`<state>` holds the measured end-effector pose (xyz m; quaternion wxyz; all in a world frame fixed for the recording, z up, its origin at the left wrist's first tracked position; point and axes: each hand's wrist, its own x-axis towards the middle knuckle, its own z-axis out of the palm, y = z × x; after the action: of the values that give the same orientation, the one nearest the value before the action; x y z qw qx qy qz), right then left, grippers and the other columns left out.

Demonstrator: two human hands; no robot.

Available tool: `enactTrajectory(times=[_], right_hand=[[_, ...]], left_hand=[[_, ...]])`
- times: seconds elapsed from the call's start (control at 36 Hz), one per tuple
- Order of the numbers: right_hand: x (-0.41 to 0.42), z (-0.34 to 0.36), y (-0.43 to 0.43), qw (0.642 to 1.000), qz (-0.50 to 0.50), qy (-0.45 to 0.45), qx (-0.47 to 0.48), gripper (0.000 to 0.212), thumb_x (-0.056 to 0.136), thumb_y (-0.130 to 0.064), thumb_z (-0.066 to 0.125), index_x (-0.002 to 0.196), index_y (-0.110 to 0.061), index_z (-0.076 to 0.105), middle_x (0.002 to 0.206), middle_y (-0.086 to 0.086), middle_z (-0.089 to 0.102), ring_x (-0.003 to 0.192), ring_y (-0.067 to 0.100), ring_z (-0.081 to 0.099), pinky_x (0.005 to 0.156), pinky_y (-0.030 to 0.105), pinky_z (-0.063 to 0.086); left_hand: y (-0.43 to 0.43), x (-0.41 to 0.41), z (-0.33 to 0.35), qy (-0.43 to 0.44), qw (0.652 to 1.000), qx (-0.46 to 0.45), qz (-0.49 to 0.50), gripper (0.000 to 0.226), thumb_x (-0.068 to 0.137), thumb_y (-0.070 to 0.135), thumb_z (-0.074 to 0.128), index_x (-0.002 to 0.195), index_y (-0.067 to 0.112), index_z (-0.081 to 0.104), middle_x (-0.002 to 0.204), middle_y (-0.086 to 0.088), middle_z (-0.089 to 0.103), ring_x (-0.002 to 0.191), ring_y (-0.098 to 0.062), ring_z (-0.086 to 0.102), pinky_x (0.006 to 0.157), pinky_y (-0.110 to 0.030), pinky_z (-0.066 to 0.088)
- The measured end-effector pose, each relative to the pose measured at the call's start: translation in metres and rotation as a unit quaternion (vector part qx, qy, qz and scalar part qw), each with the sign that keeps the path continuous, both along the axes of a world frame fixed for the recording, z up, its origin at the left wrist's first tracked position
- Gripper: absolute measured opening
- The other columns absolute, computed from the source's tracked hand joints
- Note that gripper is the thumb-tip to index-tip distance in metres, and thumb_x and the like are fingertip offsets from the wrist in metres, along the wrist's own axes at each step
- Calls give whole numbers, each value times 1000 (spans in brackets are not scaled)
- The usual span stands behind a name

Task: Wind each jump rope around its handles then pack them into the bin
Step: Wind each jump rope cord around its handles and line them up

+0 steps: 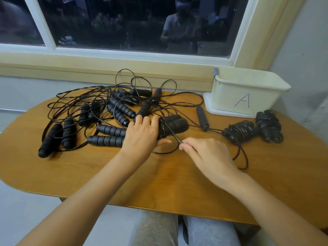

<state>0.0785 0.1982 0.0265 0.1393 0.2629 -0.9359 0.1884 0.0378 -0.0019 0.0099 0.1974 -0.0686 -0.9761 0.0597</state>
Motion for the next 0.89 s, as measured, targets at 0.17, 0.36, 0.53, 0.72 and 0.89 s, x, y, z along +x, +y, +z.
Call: enactTrajectory(times=[0.17,0.36,0.53,0.72,0.89], right_hand=[[11,-27,1,991,15,131,13,32,100,-35,46,101,-18,73,72,-11,67,55,2,60,39,14,40],[5,-58,-4,967,-8,226,116,26,81,-10,81,106,-6,74,72,2,67,53,15,64,44,26,47],[5,-68,-12,955,14,257,146,38,73,-9,86,108,-4,72,71,4,64,51,17,60,46,30,47],[6,-72,-16,954,15,257,154,35,77,-10,83,109,-4,71,69,4,63,50,18,60,45,31,48],[0,-68,-5,971,20,222,92,19,96,-20,58,106,-10,71,72,-2,65,54,13,62,44,26,46]], left_hand=[[-6,2,16,-55,993,105,6,118,56,84,10,144,11,40,120,-13,58,115,-34,48,89,-44,45],[0,9,19,-91,957,267,-70,101,66,76,44,143,11,44,128,-9,59,120,-31,48,100,-36,37],[7,11,17,-100,945,292,-110,101,60,80,53,134,11,51,118,-5,65,110,-26,58,93,-37,45],[9,10,7,-84,936,310,-146,86,62,81,59,120,17,59,97,5,62,91,-14,59,78,-29,50],[4,6,3,-6,942,313,-125,66,73,63,63,118,14,63,96,-1,64,95,-21,54,79,-34,46]])
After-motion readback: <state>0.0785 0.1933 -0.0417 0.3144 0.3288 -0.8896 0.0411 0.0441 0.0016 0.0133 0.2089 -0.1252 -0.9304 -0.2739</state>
